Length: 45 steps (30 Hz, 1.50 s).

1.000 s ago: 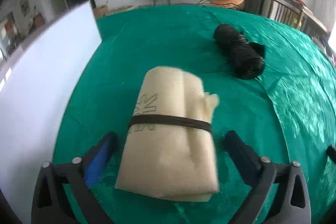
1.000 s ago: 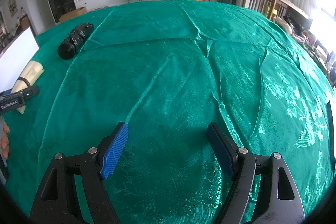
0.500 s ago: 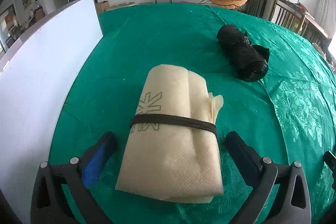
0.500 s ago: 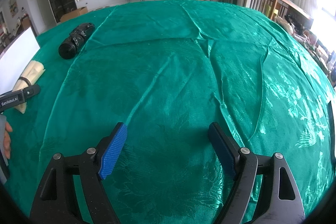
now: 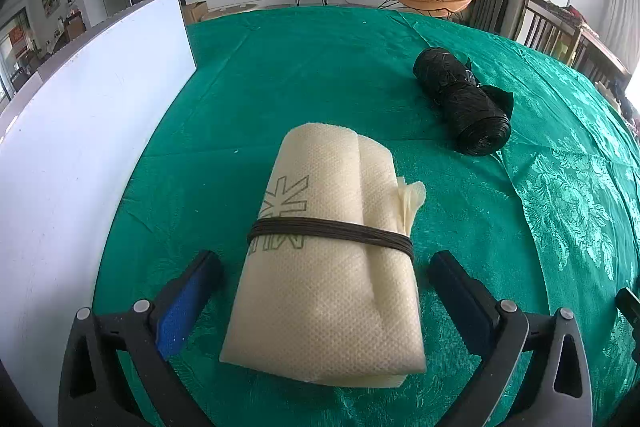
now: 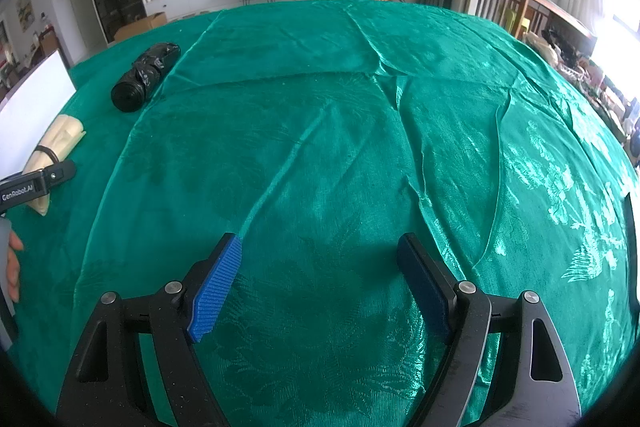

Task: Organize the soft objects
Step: 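Set the cream roll down and open the left gripper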

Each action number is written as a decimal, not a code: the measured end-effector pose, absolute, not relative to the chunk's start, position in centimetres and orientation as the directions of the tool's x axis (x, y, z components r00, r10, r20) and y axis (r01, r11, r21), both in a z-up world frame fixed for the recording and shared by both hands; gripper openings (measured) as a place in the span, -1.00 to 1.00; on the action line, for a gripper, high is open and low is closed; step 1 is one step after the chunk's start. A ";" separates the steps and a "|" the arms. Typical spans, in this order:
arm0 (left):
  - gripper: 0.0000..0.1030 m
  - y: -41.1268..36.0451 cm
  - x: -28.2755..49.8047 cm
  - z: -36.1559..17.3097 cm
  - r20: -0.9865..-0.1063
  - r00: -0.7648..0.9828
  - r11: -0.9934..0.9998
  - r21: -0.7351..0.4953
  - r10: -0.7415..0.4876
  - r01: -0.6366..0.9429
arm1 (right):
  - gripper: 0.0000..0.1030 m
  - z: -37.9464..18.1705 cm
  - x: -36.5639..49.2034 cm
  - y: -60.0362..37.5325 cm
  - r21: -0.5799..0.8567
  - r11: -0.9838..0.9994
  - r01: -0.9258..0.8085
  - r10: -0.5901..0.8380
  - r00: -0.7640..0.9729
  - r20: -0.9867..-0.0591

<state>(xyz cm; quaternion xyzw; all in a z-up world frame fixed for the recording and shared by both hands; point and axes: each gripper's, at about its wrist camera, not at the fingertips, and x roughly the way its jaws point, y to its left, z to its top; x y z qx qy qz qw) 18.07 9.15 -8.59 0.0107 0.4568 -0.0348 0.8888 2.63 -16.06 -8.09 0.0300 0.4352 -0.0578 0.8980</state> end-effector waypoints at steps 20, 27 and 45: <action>1.00 9.2 18.1 -8.6 -0.813 0.580 0.997 -0.013 -0.052 0.071 | 0.60 -8.1 2.6 -16.0 0.002 0.991 0.132 -0.080 0.614 -0.785; 1.00 9.1 18.1 -8.6 -0.813 0.580 0.997 -0.013 -0.052 0.071 | 0.61 -8.1 2.6 -16.0 0.003 0.991 0.132 -0.079 0.614 -0.785; 1.00 9.2 18.1 -8.6 -0.813 0.580 0.997 -0.013 -0.052 0.071 | 0.60 -2.8 10.5 -13.4 0.200 0.979 0.025 0.139 0.636 -0.759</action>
